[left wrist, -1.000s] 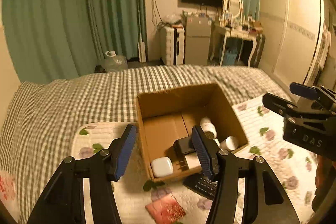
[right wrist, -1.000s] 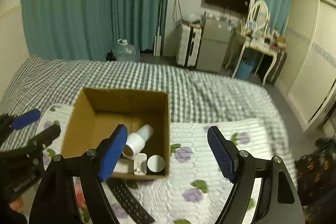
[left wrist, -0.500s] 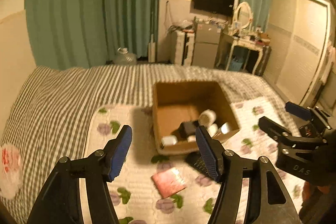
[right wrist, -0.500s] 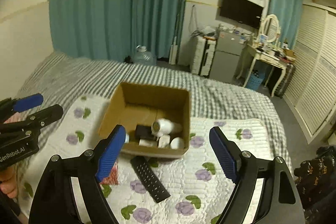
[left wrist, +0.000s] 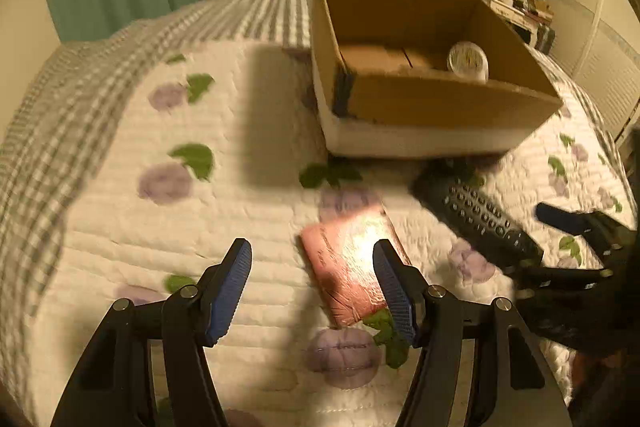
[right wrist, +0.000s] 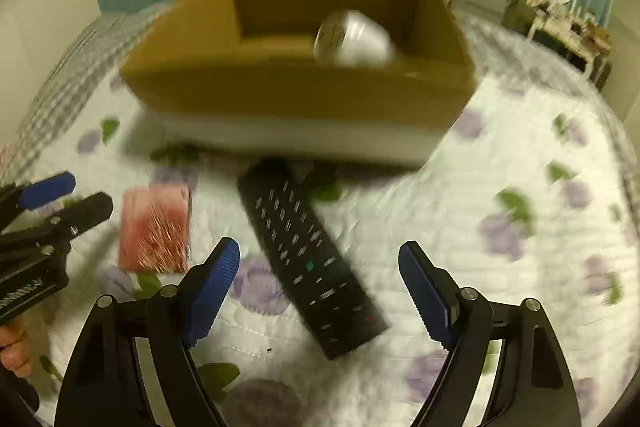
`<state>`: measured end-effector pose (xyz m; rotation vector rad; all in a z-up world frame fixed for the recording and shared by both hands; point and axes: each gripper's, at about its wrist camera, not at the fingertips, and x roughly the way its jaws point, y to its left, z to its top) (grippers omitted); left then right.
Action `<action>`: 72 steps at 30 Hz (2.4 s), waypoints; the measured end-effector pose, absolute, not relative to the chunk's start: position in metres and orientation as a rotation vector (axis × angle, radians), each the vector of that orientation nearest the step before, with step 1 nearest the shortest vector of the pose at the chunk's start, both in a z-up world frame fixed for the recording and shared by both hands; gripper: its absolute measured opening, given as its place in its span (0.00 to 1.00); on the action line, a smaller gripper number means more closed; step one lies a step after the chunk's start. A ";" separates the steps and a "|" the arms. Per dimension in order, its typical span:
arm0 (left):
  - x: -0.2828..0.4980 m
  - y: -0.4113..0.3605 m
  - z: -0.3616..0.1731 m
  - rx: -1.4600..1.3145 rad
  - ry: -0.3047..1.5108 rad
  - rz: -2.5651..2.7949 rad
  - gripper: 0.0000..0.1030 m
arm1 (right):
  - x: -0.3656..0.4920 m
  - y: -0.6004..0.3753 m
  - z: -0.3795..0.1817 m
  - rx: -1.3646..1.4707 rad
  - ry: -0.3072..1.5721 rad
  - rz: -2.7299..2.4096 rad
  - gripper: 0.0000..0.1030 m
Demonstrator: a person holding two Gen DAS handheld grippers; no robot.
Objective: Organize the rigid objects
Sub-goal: 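Grasp the pink rose card case with left tool while right tool grasps black remote, then lower card case and remote into the box and open both tools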
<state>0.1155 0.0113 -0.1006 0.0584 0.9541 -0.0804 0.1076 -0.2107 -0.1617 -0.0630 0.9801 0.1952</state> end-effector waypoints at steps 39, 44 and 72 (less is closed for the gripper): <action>0.086 -0.018 -0.098 0.077 0.954 -0.203 0.68 | 0.058 -0.213 -0.126 -0.005 0.897 0.140 0.38; 0.087 -0.004 -0.078 0.042 0.953 -0.193 0.68 | 0.041 -0.212 -0.115 0.010 0.918 0.120 0.31; 0.133 -0.018 0.035 0.016 0.754 -0.271 0.68 | 0.096 -0.209 0.024 -0.051 0.670 0.156 0.14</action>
